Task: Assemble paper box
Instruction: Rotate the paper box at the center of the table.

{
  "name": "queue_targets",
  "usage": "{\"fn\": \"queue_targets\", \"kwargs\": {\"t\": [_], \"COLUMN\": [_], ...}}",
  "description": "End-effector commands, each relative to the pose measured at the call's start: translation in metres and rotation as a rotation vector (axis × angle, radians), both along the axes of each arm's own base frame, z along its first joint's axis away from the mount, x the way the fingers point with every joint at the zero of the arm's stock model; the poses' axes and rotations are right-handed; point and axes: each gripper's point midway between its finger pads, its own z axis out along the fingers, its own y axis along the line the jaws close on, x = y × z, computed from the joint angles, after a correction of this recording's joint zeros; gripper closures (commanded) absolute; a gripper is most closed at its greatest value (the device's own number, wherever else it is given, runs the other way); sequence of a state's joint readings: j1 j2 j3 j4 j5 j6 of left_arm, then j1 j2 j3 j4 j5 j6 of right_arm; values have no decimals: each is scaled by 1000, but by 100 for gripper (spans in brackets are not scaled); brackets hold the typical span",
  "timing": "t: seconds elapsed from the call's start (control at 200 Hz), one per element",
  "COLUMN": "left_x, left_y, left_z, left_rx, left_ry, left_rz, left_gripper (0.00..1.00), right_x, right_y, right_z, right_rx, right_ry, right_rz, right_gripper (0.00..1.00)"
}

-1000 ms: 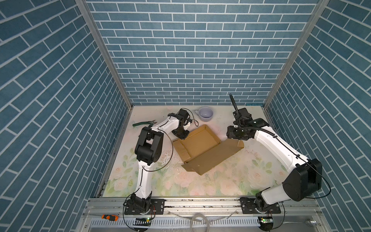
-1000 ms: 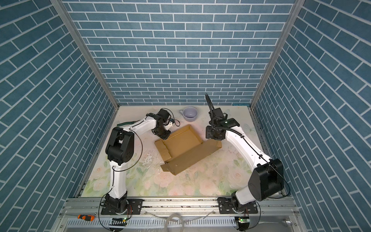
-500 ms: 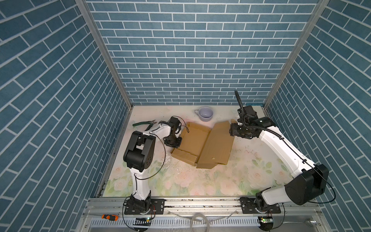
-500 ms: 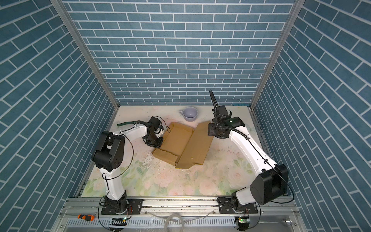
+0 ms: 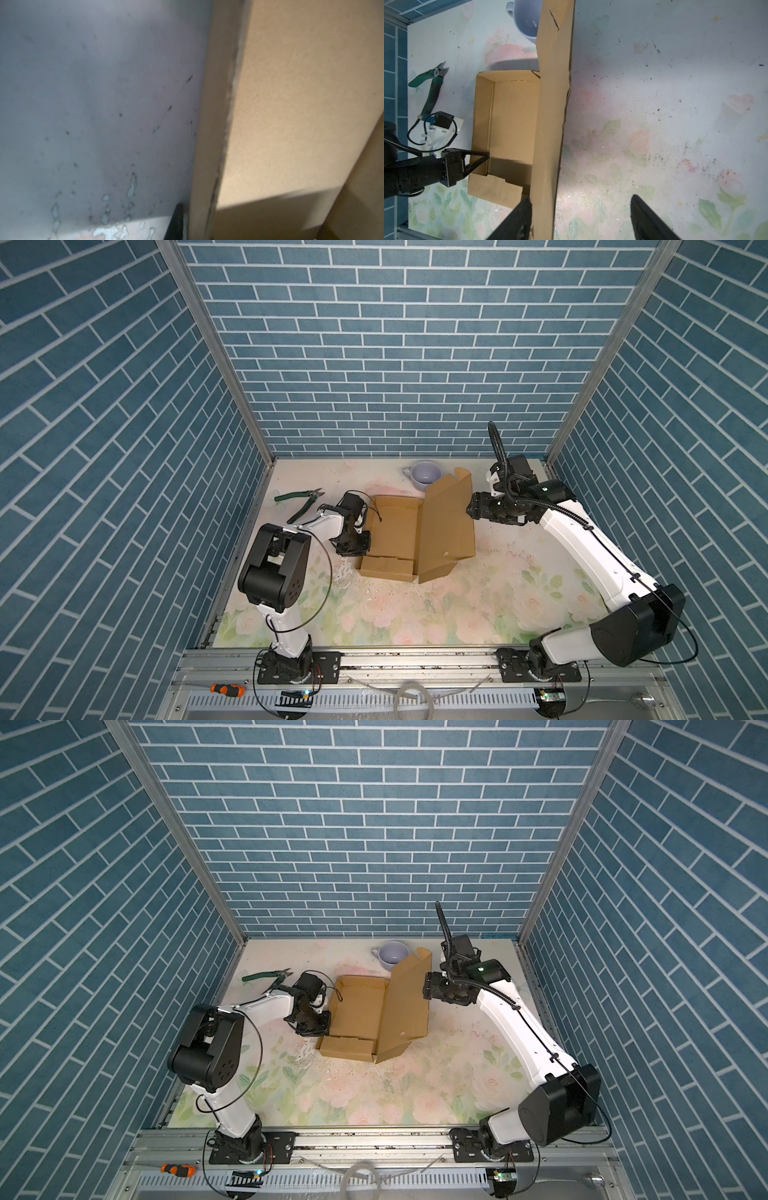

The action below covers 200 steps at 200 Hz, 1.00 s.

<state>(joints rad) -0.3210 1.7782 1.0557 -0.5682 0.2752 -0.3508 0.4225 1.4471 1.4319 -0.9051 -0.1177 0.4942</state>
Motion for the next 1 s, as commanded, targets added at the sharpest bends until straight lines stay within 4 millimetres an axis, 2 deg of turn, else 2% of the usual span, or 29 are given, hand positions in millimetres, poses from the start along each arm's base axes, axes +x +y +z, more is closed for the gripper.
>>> {"fn": "queue_targets", "kwargs": {"t": [0.0, 0.21, 0.42, 0.56, 0.71, 0.785, 0.865, 0.995], "left_x": [-13, -21, -29, -34, -40, -44, -45, -38], "left_y": [4, -5, -11, -27, -40, -39, -30, -4], "left_z": [-10, -8, -4, 5, 16, 22, 29, 45], "left_rx": [-17, -122, -190, -232, -264, -267, -235, -189], "left_ry": [36, 17, 6, -8, -24, -29, -51, -92], "left_rz": [77, 179, 243, 243, 242, 241, 228, 231], "left_gripper": [87, 85, 84, 83, 79, 75, 65, 51], "right_x": [6, 18, 19, 22, 29, 32, 34, 37], "right_y": [15, 38, 46, 53, 48, 45, 45, 46], "right_z": [-2, -5, -7, -4, -4, -7, -6, -4], "right_rx": [64, 88, -10, -49, -146, -197, -217, -228], "right_ry": [36, 63, 57, 43, 27, 24, 10, -12], "right_rz": [21, 104, 174, 216, 255, 274, 291, 303], "right_gripper": [28, 42, 54, 59, 65, 65, 65, 64]}}
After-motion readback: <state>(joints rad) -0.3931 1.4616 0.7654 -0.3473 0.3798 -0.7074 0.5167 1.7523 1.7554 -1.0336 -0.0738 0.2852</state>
